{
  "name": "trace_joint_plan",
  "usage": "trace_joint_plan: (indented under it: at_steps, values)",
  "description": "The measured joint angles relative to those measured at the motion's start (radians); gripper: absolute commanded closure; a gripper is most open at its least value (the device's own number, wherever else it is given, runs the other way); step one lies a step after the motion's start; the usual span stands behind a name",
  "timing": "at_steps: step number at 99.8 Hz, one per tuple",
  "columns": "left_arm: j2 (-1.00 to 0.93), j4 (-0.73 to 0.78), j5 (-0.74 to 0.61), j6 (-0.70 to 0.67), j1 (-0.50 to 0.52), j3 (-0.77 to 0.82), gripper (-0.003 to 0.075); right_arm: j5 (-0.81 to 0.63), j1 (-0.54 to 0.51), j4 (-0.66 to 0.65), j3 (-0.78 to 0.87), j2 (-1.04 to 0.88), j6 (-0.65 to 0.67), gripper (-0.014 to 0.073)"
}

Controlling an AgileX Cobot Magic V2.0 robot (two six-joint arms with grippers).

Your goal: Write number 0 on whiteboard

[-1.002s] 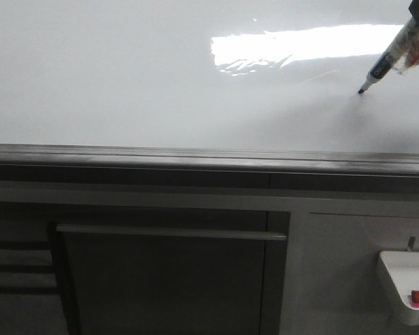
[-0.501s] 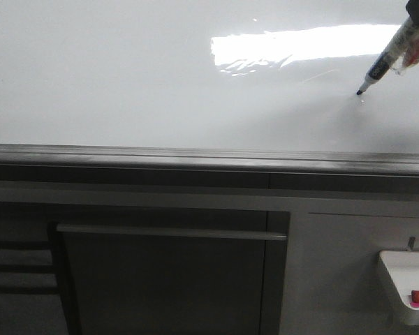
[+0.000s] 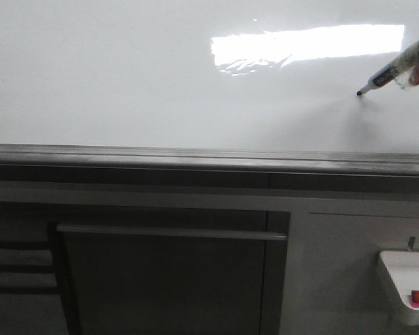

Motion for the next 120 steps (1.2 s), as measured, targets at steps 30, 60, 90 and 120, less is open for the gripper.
trace_joint_plan:
  at_steps: [30, 60, 90, 120]
  values:
    - [0.0, 0.0, 0.0, 0.0, 0.0, 0.0, 0.0258, 0.052, 0.0, 0.002, 0.0, -0.002, -0.004, 0.0535]
    - [0.0, 0.0, -0.003, 0.0, 0.0, 0.002, 0.0258, 0.108, 0.0, -0.045, -0.039, -0.013, -0.006, 0.0535]
    - [0.0, -0.002, -0.006, 0.0, 0.0, 0.002, 0.0258, 0.095, 0.0, -0.057, -0.049, -0.015, -0.006, 0.0535]
    - [0.0, -0.006, -0.011, 0.0, 0.0, 0.002, 0.0258, 0.068, 0.0, -0.057, -0.049, 0.017, -0.006, 0.0535]
